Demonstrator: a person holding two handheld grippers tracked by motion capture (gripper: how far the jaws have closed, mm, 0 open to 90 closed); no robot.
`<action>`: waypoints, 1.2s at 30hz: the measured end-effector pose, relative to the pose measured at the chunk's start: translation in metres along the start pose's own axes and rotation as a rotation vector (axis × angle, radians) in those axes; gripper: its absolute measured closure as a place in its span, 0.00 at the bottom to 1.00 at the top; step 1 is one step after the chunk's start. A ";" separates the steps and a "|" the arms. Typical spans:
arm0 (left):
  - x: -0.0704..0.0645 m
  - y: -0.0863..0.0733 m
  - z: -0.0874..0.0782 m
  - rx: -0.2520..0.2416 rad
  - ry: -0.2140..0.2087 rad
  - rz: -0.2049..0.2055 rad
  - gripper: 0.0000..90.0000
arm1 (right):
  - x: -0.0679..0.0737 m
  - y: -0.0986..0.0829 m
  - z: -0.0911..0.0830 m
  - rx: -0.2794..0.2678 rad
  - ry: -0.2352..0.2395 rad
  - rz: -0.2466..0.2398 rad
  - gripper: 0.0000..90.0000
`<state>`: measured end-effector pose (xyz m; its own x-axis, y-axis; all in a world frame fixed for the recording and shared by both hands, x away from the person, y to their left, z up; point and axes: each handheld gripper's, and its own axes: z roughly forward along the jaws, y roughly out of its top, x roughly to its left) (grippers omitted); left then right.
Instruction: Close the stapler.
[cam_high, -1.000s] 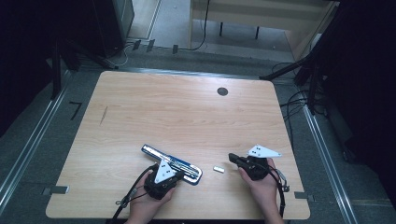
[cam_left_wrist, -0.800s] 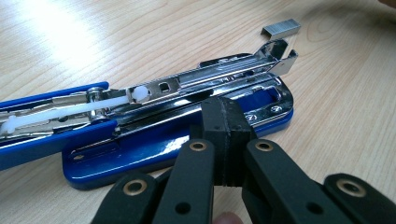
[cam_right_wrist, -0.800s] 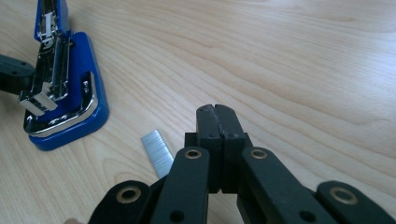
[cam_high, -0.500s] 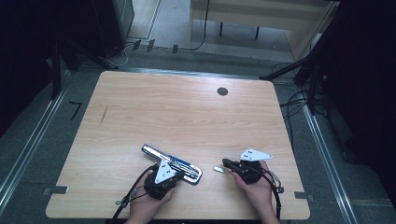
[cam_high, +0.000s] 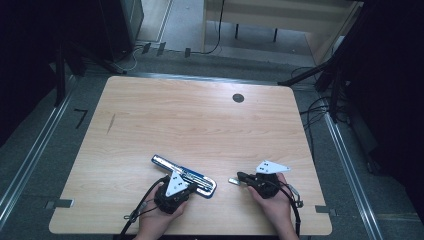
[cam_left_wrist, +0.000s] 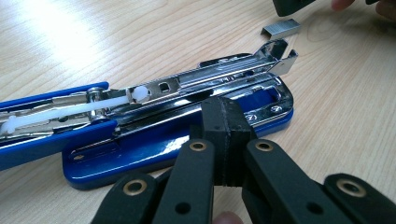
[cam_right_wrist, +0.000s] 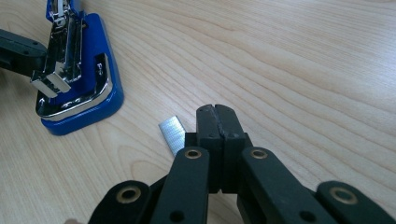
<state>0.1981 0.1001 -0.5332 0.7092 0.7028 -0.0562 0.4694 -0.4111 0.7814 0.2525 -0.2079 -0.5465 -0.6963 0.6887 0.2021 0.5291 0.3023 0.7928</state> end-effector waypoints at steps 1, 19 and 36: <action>0.000 0.000 0.000 0.000 0.000 0.001 1.00 | 0.000 0.000 0.000 0.003 0.003 -0.001 1.00; 0.000 0.000 0.000 -0.001 -0.001 -0.001 1.00 | 0.009 -0.001 -0.001 0.014 0.042 -0.027 1.00; 0.000 0.000 0.000 -0.001 -0.002 -0.002 1.00 | 0.016 0.009 -0.017 -0.020 0.001 -0.049 0.81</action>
<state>0.1983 0.1003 -0.5333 0.7091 0.7026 -0.0590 0.4705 -0.4092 0.7818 0.2373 -0.2056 -0.5262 -0.7220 0.6724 0.1631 0.4842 0.3227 0.8132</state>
